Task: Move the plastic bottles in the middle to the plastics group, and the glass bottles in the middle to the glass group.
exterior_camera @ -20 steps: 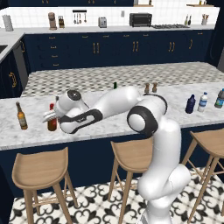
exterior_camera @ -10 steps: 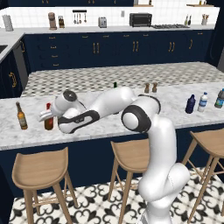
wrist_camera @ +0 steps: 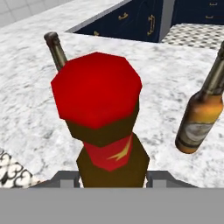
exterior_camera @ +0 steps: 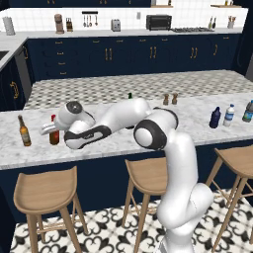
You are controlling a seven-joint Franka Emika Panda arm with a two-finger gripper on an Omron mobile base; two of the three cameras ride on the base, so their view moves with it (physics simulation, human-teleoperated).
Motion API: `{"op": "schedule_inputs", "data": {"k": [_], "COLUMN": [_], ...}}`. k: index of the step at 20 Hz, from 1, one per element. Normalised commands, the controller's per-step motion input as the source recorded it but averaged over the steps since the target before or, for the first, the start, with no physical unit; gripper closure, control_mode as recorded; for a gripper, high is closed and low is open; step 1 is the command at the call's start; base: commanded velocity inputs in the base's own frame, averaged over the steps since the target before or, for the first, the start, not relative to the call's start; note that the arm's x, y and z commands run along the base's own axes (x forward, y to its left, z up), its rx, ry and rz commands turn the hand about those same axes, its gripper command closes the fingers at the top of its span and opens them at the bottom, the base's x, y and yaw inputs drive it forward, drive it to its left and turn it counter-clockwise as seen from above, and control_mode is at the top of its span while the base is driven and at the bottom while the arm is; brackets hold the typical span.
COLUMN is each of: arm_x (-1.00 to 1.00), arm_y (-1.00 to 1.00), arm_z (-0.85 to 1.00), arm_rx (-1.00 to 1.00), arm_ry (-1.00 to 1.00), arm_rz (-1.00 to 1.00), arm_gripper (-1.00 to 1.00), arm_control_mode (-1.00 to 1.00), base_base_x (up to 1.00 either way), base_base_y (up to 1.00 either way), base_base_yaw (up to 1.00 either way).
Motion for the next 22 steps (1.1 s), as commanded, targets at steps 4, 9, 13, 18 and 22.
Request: {"op": "schedule_inputs", "data": {"k": [4, 9, 13, 18, 22], "arm_x": [0.04, 0.0, 0.0, 0.0, 0.08], "arm_y": [0.0, 0.04, 0.04, 0.03, 0.01], "arm_z": [0.0, -0.16, -0.17, -0.09, -0.08], "arm_rx": [0.0, 0.0, 0.0, 0.0, 0.0], "arm_ry": [0.0, 0.02, 0.04, 0.05, 0.06], "arm_rz": [-0.04, -0.01, -0.01, -0.02, -0.02], "arm_gripper": [1.0, 1.0, 1.0, 1.0, 1.0], "arm_control_mode": [-1.0, -1.0, -1.0, -1.0, -1.0], "base_base_x": [0.0, 0.0, 0.0, 0.0, 0.0], "base_base_y": [0.0, 0.0, 0.0, 0.0, 0.0], "base_base_yaw": [0.0, 0.0, 0.0, 0.0, 0.0]}}
